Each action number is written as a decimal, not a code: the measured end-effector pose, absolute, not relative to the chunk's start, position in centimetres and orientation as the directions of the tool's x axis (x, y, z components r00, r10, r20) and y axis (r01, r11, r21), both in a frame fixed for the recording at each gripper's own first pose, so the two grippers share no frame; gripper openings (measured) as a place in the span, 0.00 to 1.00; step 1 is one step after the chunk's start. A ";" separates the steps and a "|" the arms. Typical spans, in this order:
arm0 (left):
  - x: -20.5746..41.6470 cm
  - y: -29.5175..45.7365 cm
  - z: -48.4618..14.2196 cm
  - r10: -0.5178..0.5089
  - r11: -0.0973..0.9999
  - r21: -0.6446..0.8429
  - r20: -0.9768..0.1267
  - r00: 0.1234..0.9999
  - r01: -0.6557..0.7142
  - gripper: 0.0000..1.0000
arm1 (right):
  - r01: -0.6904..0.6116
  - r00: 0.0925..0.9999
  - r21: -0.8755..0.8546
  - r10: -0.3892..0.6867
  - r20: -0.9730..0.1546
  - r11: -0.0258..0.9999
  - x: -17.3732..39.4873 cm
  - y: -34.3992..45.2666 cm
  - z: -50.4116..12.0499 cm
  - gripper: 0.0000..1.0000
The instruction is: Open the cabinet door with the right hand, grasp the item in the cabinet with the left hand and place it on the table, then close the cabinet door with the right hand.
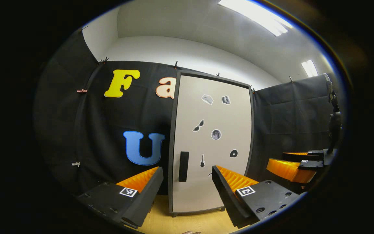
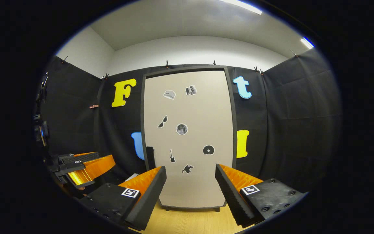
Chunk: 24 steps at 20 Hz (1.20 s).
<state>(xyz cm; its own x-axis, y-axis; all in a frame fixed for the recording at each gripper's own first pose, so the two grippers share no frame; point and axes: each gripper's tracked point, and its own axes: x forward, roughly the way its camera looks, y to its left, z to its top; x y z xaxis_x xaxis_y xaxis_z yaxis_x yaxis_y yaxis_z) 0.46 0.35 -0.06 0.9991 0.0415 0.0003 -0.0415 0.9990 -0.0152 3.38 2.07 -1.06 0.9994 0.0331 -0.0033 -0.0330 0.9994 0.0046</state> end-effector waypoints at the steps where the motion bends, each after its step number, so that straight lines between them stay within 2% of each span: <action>1: 0.5 0.4 -0.2 0.044 0.999 -0.013 -0.004 0.999 -0.044 0.95 | -0.038 0.999 0.007 0.038 -0.003 0.999 3.7 2.5 -1.3 0.97; 10: -1.1 4.6 0.1 0.088 0.996 -0.025 0.003 0.996 -0.088 0.95 | -0.124 0.992 0.047 0.124 0.009 0.991 7.3 9.7 -3.1 0.97; 18: -3.1 9.3 -0.5 0.099 0.994 -0.053 0.001 0.995 -0.099 0.93 | -0.131 0.991 0.032 0.131 0.007 0.991 12.0 15.0 -5.3 0.97; 24: -3.7 12.6 -1.1 0.119 0.990 -0.078 -0.008 0.993 -0.119 0.93 | -0.090 0.996 0.017 0.089 0.018 0.996 16.0 16.5 -6.7 0.97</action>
<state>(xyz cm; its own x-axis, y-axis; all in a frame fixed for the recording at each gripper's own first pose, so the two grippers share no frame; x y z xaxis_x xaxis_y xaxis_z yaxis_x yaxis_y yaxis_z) -3.67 12.56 -1.12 0.9929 0.1189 -0.0080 -0.1192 0.9898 -0.0781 15.98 16.47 -6.71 0.9958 0.0894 0.0183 -0.0897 0.9958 0.0166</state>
